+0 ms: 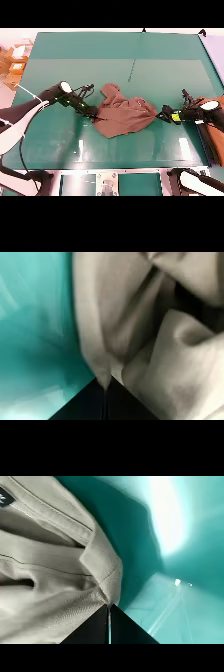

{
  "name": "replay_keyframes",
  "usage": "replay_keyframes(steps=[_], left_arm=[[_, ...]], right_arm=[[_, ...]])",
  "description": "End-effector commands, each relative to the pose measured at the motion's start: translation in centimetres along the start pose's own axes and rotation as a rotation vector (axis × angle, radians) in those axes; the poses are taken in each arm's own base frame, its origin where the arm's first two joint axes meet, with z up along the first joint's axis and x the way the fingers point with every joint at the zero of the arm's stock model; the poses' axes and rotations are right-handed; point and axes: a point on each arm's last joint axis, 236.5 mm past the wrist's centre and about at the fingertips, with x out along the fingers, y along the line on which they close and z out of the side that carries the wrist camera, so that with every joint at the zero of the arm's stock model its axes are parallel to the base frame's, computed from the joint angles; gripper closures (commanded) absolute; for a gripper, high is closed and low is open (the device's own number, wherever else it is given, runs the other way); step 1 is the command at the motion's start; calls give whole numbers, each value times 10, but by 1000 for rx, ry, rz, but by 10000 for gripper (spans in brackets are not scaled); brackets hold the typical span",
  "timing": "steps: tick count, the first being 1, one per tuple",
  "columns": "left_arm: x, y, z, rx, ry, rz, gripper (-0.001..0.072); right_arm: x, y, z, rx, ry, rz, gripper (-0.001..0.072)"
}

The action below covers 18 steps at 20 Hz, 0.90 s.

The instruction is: Fold the shirts.

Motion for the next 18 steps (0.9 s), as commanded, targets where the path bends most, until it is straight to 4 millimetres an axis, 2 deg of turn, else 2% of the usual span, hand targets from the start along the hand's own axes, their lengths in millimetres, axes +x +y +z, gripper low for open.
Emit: replay_keyframes(steps=[1, 2, 3, 4, 5, 6, 8, 9, 10, 11, 13, 14, 15, 16, 17, 18], left_arm=[[-14, -3, 17, 27, -43, 24, 689], [-35, -1, 26, 40, -71, 53, 689], [-64, 2, 38, 67, -122, 108, 690], [-105, 3, 54, 98, -205, 190, 690], [-152, -1, 69, 125, -304, 264, 690], [-209, -14, 82, 177, -425, 336, 689], [-325, -66, 93, 296, -687, 440, 690], [-384, -103, 88, 363, -828, 473, 690], [-433, -140, 77, 424, -953, 490, 689], [-482, -178, 59, 485, -1079, 504, 690], [-554, -240, 14, 584, -1282, 523, 689], [-580, -262, -10, 621, -1365, 532, 689], [-602, -277, -32, 643, -1442, 557, 689], [-618, -280, -50, 644, -1492, 607, 689], [-628, -275, -63, 621, -1509, 662, 689], [-630, -262, -66, 576, -1493, 707, 689]], right_arm=[[-17, 28, 19, -50, -29, 58, 700], [-29, 43, 29, -88, -37, 77, 700], [-47, 61, 41, -134, -61, 97, 700], [-71, 83, 56, -191, -107, 119, 701], [-98, 107, 70, -249, -167, 139, 701], [-130, 134, 84, -307, -243, 156, 701], [-205, 195, 99, -442, -410, 220, 701], [-247, 229, 97, -522, -500, 257, 701], [-288, 258, 92, -598, -593, 279, 701], [-327, 283, 82, -674, -687, 290, 700], [-402, 328, 47, -822, -871, 306, 700], [-436, 345, 27, -887, -965, 301, 700], [-465, 357, 10, -935, -1057, 286, 700], [-486, 361, -2, -957, -1132, 260, 701], [-502, 360, -10, -948, -1196, 235, 701], [-511, 355, -13, -941, -1237, 194, 700]])
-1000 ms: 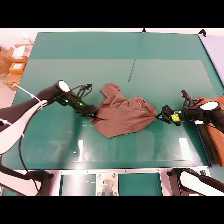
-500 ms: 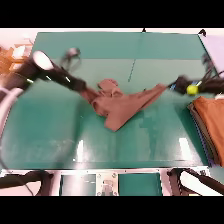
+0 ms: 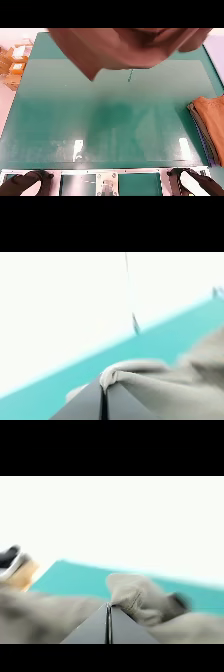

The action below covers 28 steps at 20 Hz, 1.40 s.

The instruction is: Fold the shirts.

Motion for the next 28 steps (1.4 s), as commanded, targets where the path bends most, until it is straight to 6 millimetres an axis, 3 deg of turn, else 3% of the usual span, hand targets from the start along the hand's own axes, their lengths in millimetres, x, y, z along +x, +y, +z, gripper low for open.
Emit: replay_keyframes(steps=[1, 3, 5, 8, 9, 11, 14, 15, 17, 19, 20, 21, 22, 25, 28], left_arm=[[-54, 34, 21, 49, -33, 183, 689], [-40, 50, -12, 65, 85, 237, 689], [-6, 52, -59, 59, 204, 221, 688], [65, 51, -147, 42, 393, 174, 688], [94, 49, -182, 24, 457, 153, 688], [149, 39, -262, -23, 603, 92, 688], [226, -6, -385, -113, 761, -102, 687], [245, -26, -420, -187, 788, -162, 687], [267, -57, -482, -344, 847, -230, 686], [271, -73, -519, -417, 904, -256, 685], [268, -74, -523, -414, 921, -260, 673], [264, -70, -522, -406, 940, -261, 381], [257, -64, -513, -449, 970, -254, 161], [218, -28, -482, -581, 1112, -243, 167], [154, -1, -481, -743, 1323, -206, 167]], right_arm=[[-51, 17, 45, -133, -147, -121, 700], [-51, 9, 31, -123, -112, -147, 700], [-34, -6, 1, -72, -22, -143, 700], [6, -50, -87, 73, 204, -150, 700], [18, -65, -125, 133, 286, -155, 700], [36, -94, -225, 292, 473, -175, 700], [41, -132, -378, 513, 647, -278, 700], [36, -144, -429, 580, 688, -332, 700], [23, -160, -511, 678, 766, -433, 700], [16, -169, -558, 729, 846, -482, 700], [17, -172, -568, 729, 877, -478, 700], [22, -176, -573, 728, 894, -474, 700], [28, -181, -570, 717, 895, -466, 699], [48, -202, -532, 682, 837, -450, 699], [55, -234, -487, 658, 749, -473, 699]])
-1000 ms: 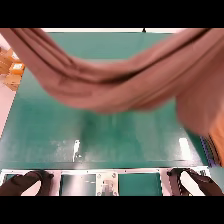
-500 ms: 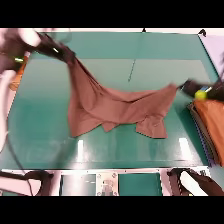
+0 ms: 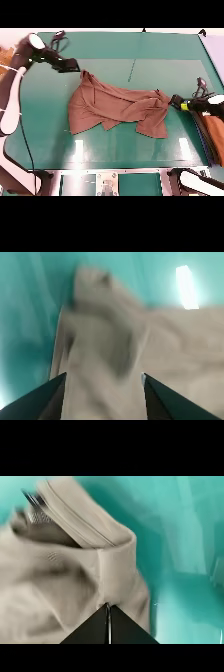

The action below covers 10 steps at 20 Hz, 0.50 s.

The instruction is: Fold the shirts.

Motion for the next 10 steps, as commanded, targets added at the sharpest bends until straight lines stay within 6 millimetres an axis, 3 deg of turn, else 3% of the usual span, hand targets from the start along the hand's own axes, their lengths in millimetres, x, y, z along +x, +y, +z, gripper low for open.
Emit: replay_keyframes(steps=[1, 3, 5, 10], left_arm=[[-42, 20, -64, -226, 255, -28, 167], [-43, 20, -99, -287, 331, -22, 167], [-33, 19, -137, -334, 349, -5, 167], [12, 24, -274, -501, 389, 38, 167]], right_arm=[[-22, -4, 44, -22, -75, 0, 699], [-30, -5, 57, -42, -104, -4, 699], [-30, -6, 57, -43, -103, -5, 699], [-22, -11, 53, -38, -82, -7, 699]])
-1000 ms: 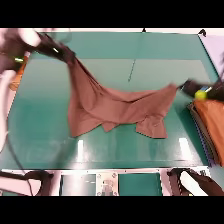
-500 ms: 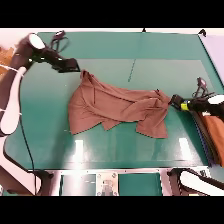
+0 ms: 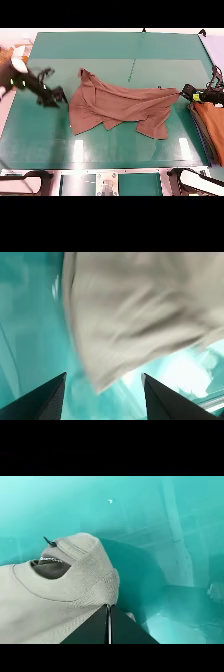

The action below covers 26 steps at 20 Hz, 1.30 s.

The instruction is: Fold the shirts.

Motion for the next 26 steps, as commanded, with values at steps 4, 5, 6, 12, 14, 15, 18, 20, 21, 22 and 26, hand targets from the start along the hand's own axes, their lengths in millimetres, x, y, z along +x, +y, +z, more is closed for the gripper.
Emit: replay_keyframes(steps=[4, 5, 6, 12, 14, 15, 18, 20, 21, 22, 26], left_arm=[[94, 15, -66, -201, -41, -168, 168], [98, 7, -59, -215, -79, -213, 169], [101, 3, -54, -222, -110, -234, 169], [125, -27, -70, -76, -58, -242, 686], [107, -18, -60, -62, -74, -236, 686], [94, -6, -53, -55, -91, -217, 686], [46, 41, -37, -80, -144, -143, 687], [12, 55, -29, -102, -187, -176, 687], [-6, 52, -21, -88, -225, -210, 686], [-25, 43, -11, -53, -274, -242, 686], [-75, 11, 14, 43, -398, -292, 687]], right_arm=[[2, -2, 0, 2, 6, 2, 699], [2, -1, 0, 5, 7, 6, 699], [2, 0, -1, 7, 10, 9, 699], [2, 2, -8, 7, 43, 19, 699], [1, 4, -15, 9, 70, 28, 699], [0, 4, -19, 12, 90, 34, 699], [-5, 4, -36, 24, 165, 53, 700], [-8, 9, -47, 40, 209, 76, 700], [-10, 16, -49, 51, 222, 104, 701], [-15, 30, -47, 74, 215, 153, 701], [-26, 59, -38, 117, 178, 250, 699]])
